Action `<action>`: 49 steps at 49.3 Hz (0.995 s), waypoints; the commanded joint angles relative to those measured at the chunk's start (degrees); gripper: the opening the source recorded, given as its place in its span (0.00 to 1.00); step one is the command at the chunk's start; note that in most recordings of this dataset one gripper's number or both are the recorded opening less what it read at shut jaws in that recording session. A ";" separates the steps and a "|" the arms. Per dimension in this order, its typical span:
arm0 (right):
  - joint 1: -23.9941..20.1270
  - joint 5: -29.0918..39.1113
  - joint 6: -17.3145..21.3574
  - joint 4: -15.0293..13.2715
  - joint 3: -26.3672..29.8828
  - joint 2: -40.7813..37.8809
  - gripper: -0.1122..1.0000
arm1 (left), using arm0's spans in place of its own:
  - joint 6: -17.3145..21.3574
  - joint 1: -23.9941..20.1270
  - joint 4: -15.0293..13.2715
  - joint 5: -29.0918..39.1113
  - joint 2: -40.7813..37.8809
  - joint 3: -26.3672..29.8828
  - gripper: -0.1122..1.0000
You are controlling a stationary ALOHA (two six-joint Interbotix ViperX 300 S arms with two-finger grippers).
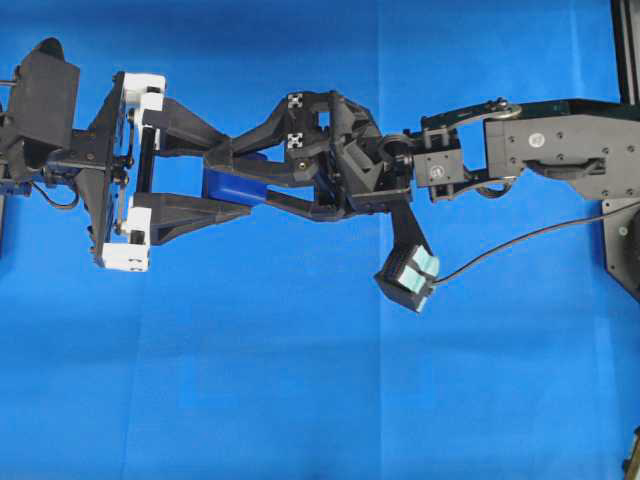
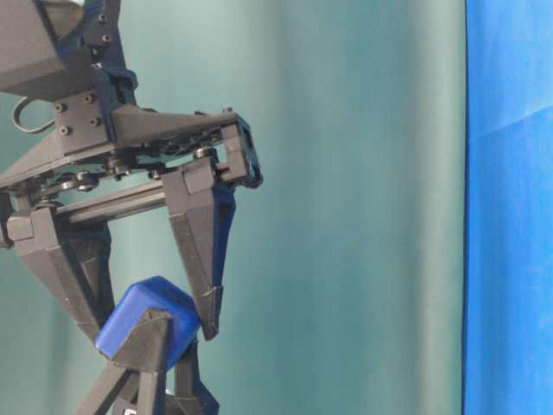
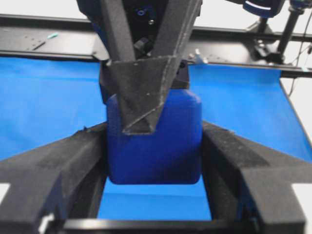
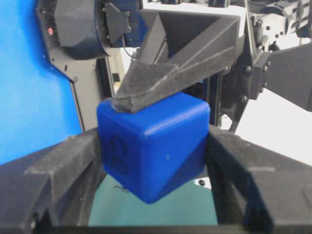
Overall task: Handover the blue block to the right arm after grasping it with the left arm, then place it in the designated position.
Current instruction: 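Close the right gripper on the cube and open the left gripper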
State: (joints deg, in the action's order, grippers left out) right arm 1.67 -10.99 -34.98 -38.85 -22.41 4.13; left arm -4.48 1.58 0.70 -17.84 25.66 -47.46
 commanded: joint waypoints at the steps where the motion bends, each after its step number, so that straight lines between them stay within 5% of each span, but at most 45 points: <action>1: -0.18 -0.09 1.41 0.18 1.41 0.88 0.59 | 0.18 -0.09 0.09 -0.26 0.35 1.32 0.54; 10: -0.18 0.09 2.11 0.18 1.23 0.88 0.59 | 0.09 -0.09 0.09 -0.35 0.35 1.41 0.55; 20: -0.26 0.35 2.11 0.18 1.23 0.88 0.59 | 0.18 -0.09 0.09 -0.70 0.35 1.41 0.93; 49: -0.44 0.53 2.20 0.26 -1.49 3.87 0.59 | 0.09 -0.09 0.09 -0.44 0.70 1.14 0.94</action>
State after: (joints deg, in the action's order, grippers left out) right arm 1.41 -10.28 -32.96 -38.85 -23.73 5.27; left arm -4.31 1.58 0.70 -18.02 25.75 -47.46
